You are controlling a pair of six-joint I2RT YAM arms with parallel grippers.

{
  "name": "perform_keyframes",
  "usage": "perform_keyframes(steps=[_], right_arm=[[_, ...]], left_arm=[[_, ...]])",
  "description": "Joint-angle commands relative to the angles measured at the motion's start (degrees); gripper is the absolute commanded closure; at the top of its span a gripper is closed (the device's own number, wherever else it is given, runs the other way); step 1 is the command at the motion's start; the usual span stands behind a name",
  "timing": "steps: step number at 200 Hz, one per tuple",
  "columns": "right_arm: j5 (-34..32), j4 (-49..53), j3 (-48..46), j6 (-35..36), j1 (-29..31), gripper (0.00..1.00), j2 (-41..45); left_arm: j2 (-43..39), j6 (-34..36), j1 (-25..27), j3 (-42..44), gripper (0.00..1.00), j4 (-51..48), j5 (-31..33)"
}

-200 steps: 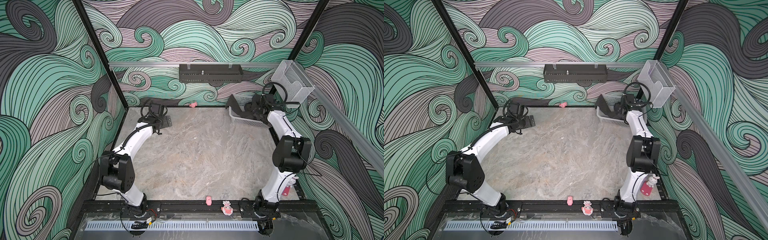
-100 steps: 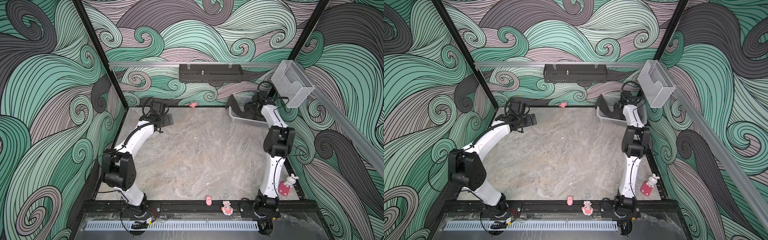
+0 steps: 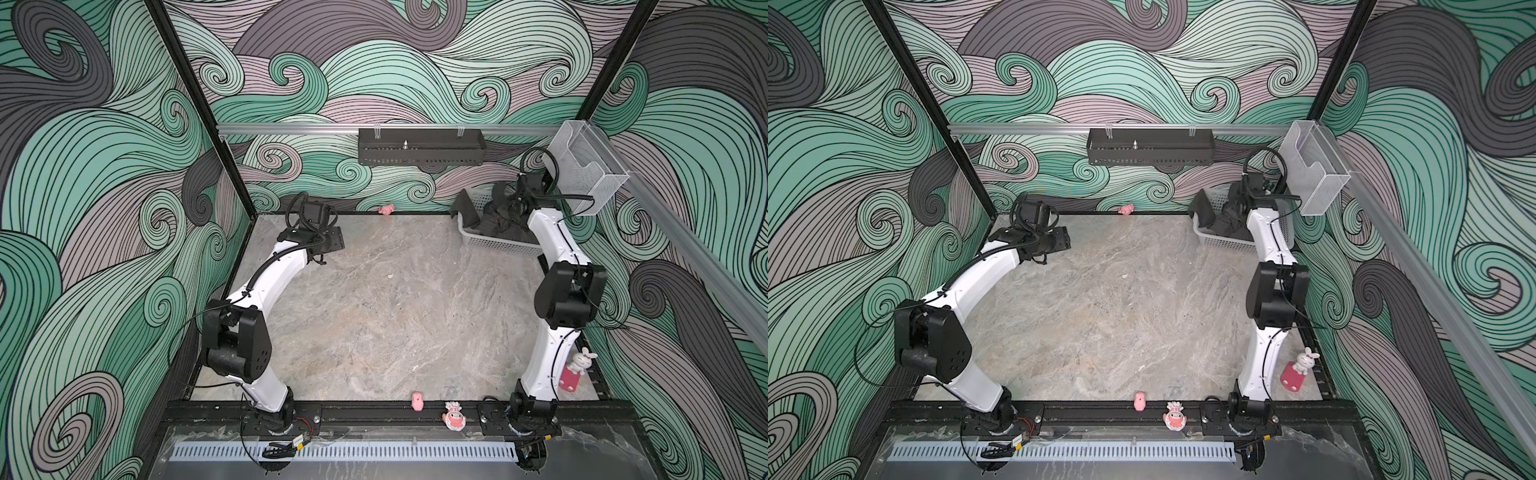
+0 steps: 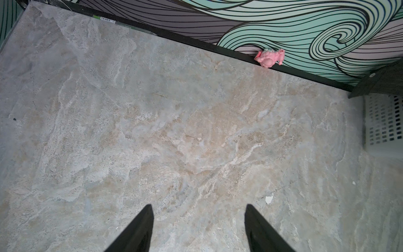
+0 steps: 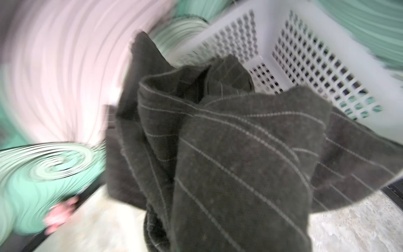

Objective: Fold and stack the long sleeve shirts
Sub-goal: 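Grasp the shirt with the right gripper, lift it out and lay it on the table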

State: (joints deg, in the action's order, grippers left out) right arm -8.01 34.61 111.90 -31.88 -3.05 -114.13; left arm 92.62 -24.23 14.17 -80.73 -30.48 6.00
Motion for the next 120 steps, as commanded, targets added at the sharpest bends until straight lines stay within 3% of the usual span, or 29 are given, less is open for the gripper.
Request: perform_keyframes(steps=[1,51,91,120], right_arm=[[3.9,-9.0,1.1,3.2,3.0,1.0,10.7],[13.7,-12.1,7.8,2.9,7.8,1.0,19.3],[17.1,-8.1,17.3,4.1,15.3,1.0,18.3],[18.3,-5.2,19.0,5.0,21.8,1.0,16.2]], left_arm=[[-5.7,-0.5,0.3,2.2,0.32,2.2,-1.1],[-14.4,-1.5,0.2,8.0,0.34,4.6,-0.9],[-19.9,-2.2,-0.2,10.9,0.33,4.2,0.0],[-23.6,-2.4,-0.9,12.1,0.32,3.1,0.8]])
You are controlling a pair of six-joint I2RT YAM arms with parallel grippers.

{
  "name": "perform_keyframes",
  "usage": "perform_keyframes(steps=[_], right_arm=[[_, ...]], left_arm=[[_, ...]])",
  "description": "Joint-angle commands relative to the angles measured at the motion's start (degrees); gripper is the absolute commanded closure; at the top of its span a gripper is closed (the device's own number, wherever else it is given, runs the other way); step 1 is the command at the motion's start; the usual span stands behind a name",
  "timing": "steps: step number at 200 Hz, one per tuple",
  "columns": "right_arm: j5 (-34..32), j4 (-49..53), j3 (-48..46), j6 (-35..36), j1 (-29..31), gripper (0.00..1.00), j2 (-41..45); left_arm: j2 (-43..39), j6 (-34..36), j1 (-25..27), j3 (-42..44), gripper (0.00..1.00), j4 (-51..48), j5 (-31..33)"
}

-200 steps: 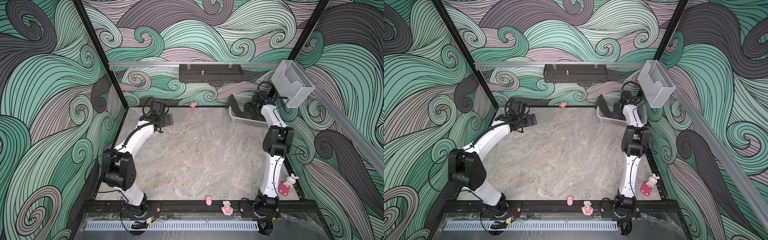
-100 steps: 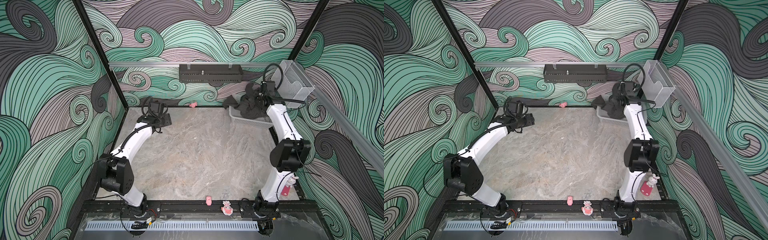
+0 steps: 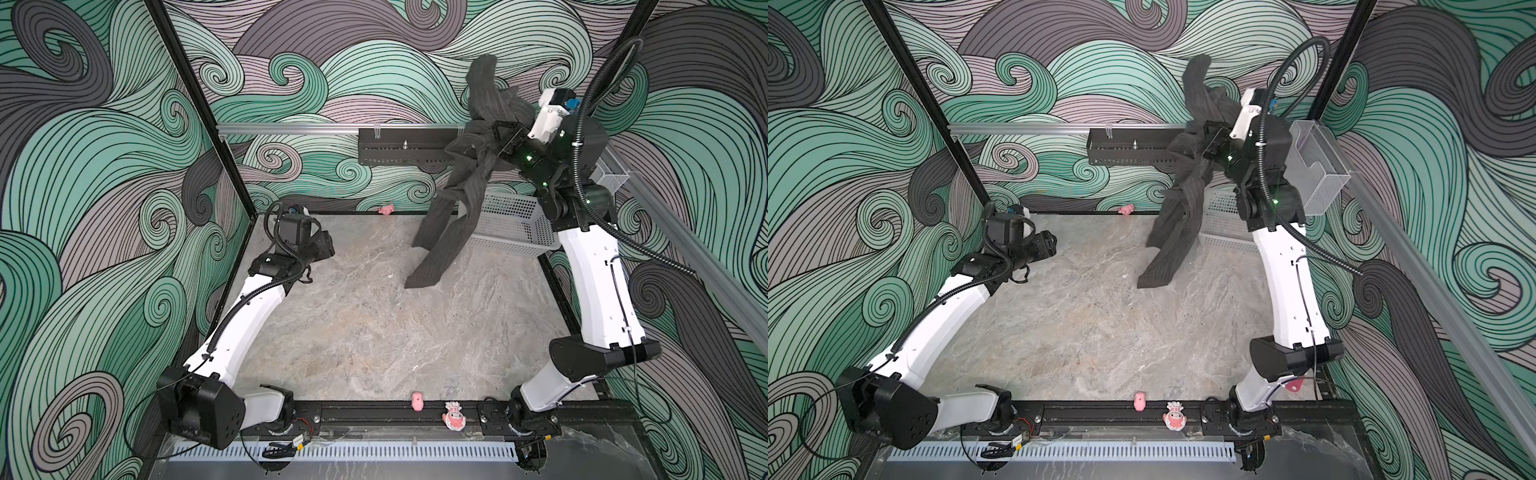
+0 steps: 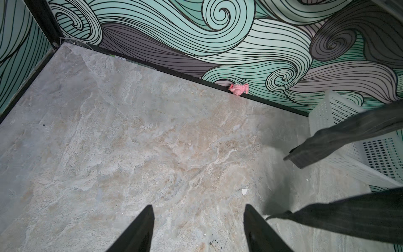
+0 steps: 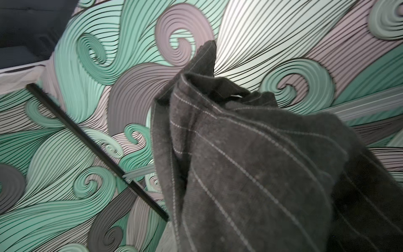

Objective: Fold and stack the long sleeve shirts

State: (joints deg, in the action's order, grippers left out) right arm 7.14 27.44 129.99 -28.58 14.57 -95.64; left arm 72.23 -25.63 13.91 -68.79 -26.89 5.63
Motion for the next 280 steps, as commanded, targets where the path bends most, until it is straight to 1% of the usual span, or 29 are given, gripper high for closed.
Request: perform_keyframes(steps=[1,49,72,81,100,116,124,129,137,141,152,160,174,184,194,204,231,254,280], right_arm=[[3.2,2.0,0.9,1.8,4.2,1.0,-2.3],[4.0,-0.2,-7.6,1.8,15.0,1.0,-3.4],[4.3,-1.5,-12.4,0.5,19.5,1.0,-3.6],[4.6,-3.3,-15.8,-0.8,20.3,1.0,-2.7],[3.5,-6.6,-26.0,-2.9,21.1,1.0,0.0],[0.8,-6.5,-34.2,-2.8,20.7,1.0,1.8],[-0.5,-8.3,-38.1,-2.6,20.1,1.0,2.6],[-1.9,-8.0,-40.2,-2.5,19.6,0.96,3.0],[-3.9,-7.2,-43.3,-2.5,18.2,0.86,3.4],[-4.9,-7.1,-44.6,-2.4,17.5,0.8,3.4],[-7.6,-3.0,-47.1,-2.5,14.9,0.63,3.5],[-11.3,0.0,-48.1,-2.0,13.5,0.53,3.6],[-17.4,3.9,-49.7,0.0,12.6,0.42,4.7],[-20.7,6.1,-50.0,1.2,12.7,0.37,5.9],[-22.7,8.0,-50.1,2.1,13.0,0.33,6.9],[-23.5,9.6,-49.9,3.1,13.8,0.32,7.6],[-21.8,11.8,-49.7,3.3,18.9,0.32,7.7],[-20.1,14.4,-46.3,2.1,24.8,0.31,3.4],[-18.3,16.9,-39.8,1.4,28.7,0.29,-5.3]], left_arm=[[-3.4,-1.0,-0.7,0.1,0.32,-0.5,1.2],[-7.1,-0.7,-2.2,1.6,0.31,-3.1,1.5],[-8.0,-0.7,-2.5,2.2,0.29,-4.3,1.1],[-8.4,-0.6,-2.6,2.6,0.27,-4.7,0.8],[-8.9,-0.5,-2.7,3.8,0.24,-5.6,0.3],[-9.1,-0.5,-2.8,5.0,0.21,-6.1,-1.0],[-9.1,-0.5,-2.8,5.7,0.2,-6.1,-2.2],[-9.0,-0.5,-2.8,6.1,0.19,-6.1,-3.0],[-8.8,-0.5,-2.8,6.8,0.18,-6.2,-4.5],[-8.7,-0.3,-2.8,7.2,0.17,-6.2,-5.4],[-8.5,-0.3,-2.8,8.3,0.17,-6.0,-7.5],[-8.3,-0.6,-2.8,9.1,0.17,-5.8,-8.6],[-7.9,-1.5,-2.7,10.7,0.17,-5.5,-10.2],[-7.4,-2.2,-2.7,12.1,0.17,-4.9,-11.5],[-6.8,-3.0,-2.6,13.5,0.18,-4.0,-12.9],[-5.8,-3.9,-2.5,14.9,0.18,-3.1,-14.5],[-0.8,-8.5,-1.9,16.9,0.21,0.0,-21.7],[3.8,-15.0,-0.5,20.9,0.22,9.8,-28.5],[8.0,-22.8,1.4,25.6,0.21,22.5,-33.2]])
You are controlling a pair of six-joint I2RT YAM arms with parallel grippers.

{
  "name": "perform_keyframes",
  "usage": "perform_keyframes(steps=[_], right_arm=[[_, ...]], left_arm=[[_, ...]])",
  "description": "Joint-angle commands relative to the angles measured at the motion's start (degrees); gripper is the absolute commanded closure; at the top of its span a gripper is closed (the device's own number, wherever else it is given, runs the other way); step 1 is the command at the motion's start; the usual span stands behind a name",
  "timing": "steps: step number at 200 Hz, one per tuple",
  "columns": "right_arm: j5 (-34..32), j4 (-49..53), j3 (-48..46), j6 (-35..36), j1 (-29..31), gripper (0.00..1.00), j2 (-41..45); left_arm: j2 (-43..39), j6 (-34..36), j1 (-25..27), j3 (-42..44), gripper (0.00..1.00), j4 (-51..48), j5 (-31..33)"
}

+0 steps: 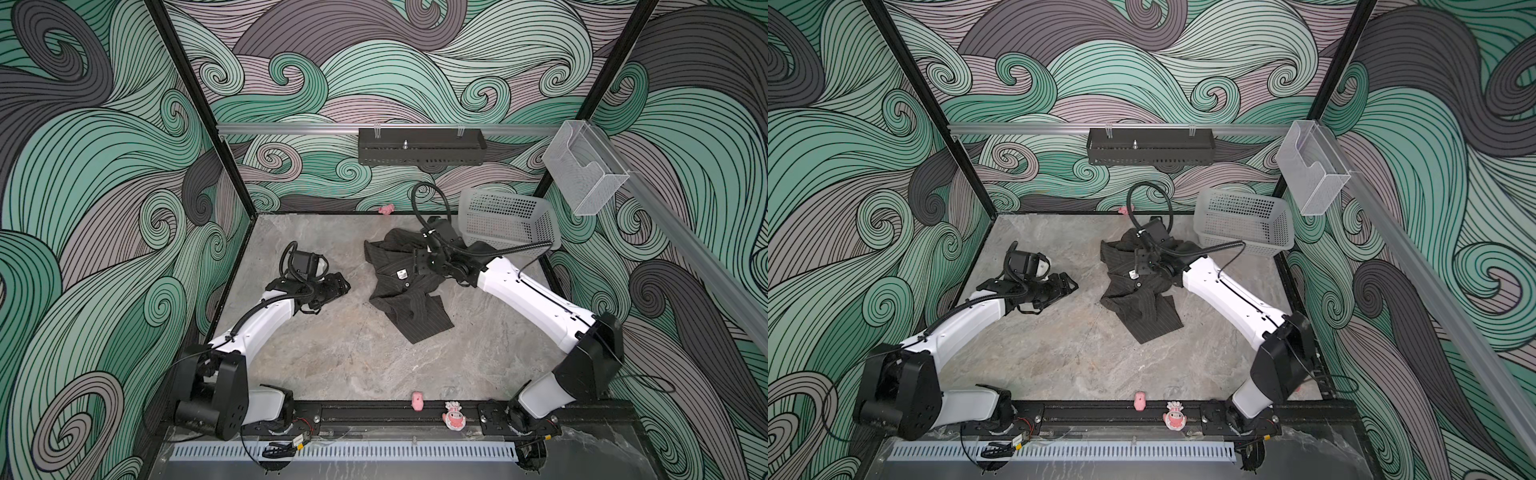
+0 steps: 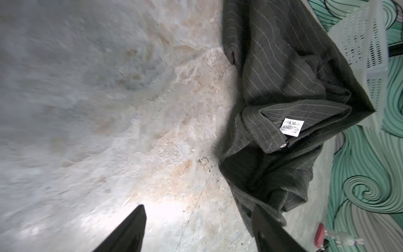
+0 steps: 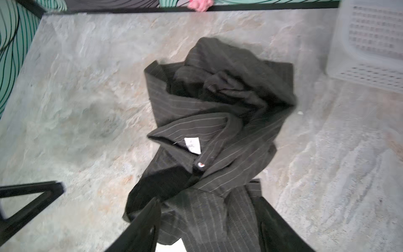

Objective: Fold and stack the long sleeve shirts

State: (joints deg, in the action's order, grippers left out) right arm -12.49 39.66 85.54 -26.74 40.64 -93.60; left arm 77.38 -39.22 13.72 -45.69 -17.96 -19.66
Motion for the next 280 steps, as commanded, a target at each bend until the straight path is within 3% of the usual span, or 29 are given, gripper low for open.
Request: perform_keyframes(steps=[1,73,103,127,137,164,180,196,226,245,264,280], right_arm=[[1.3,4.8,5.1,-0.4,2.6,0.29,-7.7],[4.4,15.0,30.2,0.2,3.1,0.21,-32.8],[2.9,21.0,39.8,-1.9,2.5,0.2,-41.5],[2.7,24.1,45.0,-4.1,1.7,0.25,-45.8],[2.5,24.5,45.6,-4.8,1.4,0.35,-46.2],[2.2,24.5,45.0,-5.2,0.5,0.79,-44.0],[1.7,24.5,43.9,-4.6,0.2,1.0,-40.5],[1.7,24.5,43.0,-3.6,-0.2,1.0,-36.1],[1.9,23.3,41.3,-2.5,-1.1,1.0,-29.3],[3.0,23.3,41.8,-1.7,-1.1,1.0,-28.7],[3.8,24.5,44.0,-1.5,-0.7,0.62,-31.6],[4.3,26.6,47.2,-1.2,-0.2,0.44,-35.6]], left_arm=[[2.9,-9.5,1.7,2.6,0.21,13.9,-8.0],[15.6,-17.9,5.8,6.9,0.29,31.9,-11.8],[19.1,-18.0,6.8,6.2,0.39,33.8,-13.4],[20.5,-17.2,6.8,5.7,0.52,33.8,-14.1],[20.6,-16.5,6.8,5.3,0.6,33.1,-14.1],[19.2,-13.1,6.7,3.4,0.8,28.7,-13.1],[17.4,-10.4,6.1,1.9,0.91,24.1,-11.5],[14.8,-7.7,4.8,0.0,1.0,18.3,-8.8],[9.1,-2.2,1.7,-4.7,1.0,6.9,-2.5],[6.8,-1.1,1.1,-5.9,1.0,4.8,-1.2],[7.0,-2.1,1.1,-5.2,1.0,5.7,-3.8],[7.1,-2.2,1.2,-3.8,1.0,6.9,-5.5]])
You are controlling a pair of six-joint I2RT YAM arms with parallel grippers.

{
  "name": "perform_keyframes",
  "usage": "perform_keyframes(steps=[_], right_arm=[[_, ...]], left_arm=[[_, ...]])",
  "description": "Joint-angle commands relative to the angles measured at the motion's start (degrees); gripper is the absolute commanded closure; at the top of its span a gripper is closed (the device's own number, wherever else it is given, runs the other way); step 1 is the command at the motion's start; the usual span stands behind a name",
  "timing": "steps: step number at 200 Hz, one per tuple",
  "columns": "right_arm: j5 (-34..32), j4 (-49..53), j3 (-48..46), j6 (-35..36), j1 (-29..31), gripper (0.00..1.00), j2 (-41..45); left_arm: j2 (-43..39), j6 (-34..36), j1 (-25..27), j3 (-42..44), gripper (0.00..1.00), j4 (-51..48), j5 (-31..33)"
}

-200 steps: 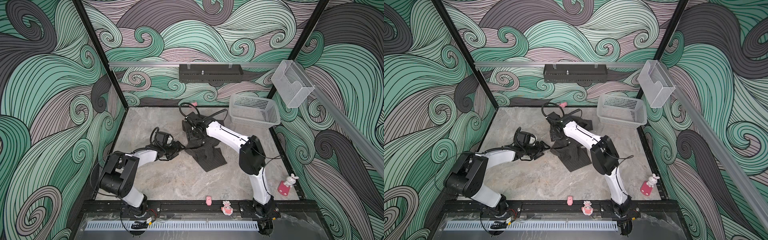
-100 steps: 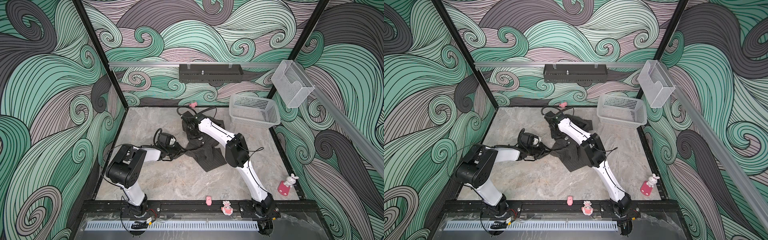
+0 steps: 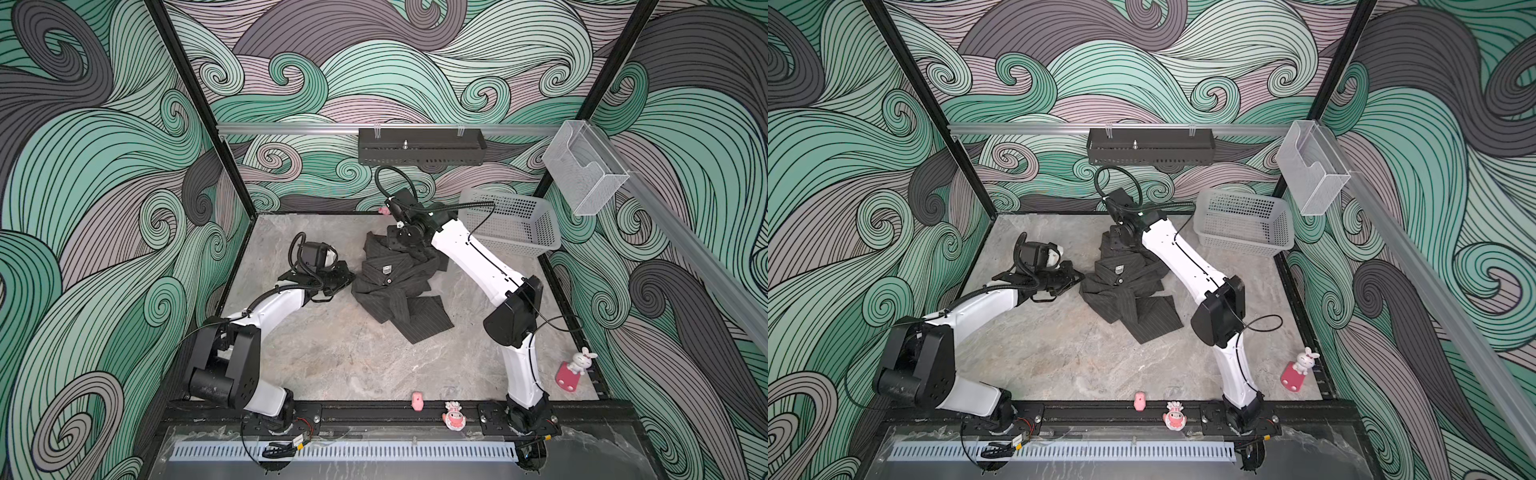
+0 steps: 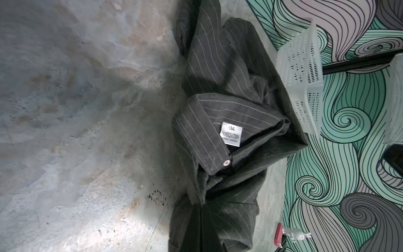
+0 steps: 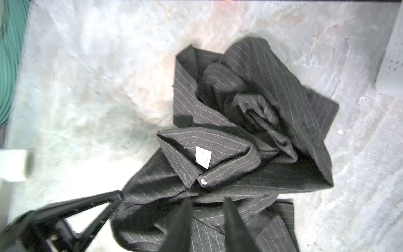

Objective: Fold and stack the long sleeve shirts

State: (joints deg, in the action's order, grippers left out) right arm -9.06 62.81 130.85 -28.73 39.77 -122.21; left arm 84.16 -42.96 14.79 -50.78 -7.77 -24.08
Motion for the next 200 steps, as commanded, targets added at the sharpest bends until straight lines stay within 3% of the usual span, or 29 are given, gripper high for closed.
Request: perform_keyframes(steps=[1,33,68,102,136,173,200], right_arm=[[0.8,3.5,2.1,0.9,0.7,0.44,-7.1],[2.8,4.1,6.6,3.7,2.2,0.38,-13.3],[12.9,4.1,10.3,5.9,4.2,0.35,-17.8],[10.8,4.4,12.9,5.8,6.4,0.23,-20.6],[7.6,5.2,13.7,6.3,6.5,0.21,-24.4],[10.8,5.3,13.5,7.1,6.5,0.44,-25.7],[10.4,5.3,14.7,8.1,6.1,0.8,-24.3]], left_arm=[[0.3,1.5,0.1,1.5,1.0,-3.2,-1.1],[-3.1,5.0,0.4,3.4,1.0,-4.6,-1.4],[-9.8,7.3,1.6,7.5,1.0,-4.4,-0.9],[-11.8,6.9,1.9,10.4,1.0,-4.9,0.0],[-11.8,6.1,1.9,12.2,1.0,-4.3,0.1],[-12.7,6.3,1.9,12.2,1.0,-5.0,1.0],[-13.0,6.5,1.8,11.2,1.0,-6.9,2.9]])
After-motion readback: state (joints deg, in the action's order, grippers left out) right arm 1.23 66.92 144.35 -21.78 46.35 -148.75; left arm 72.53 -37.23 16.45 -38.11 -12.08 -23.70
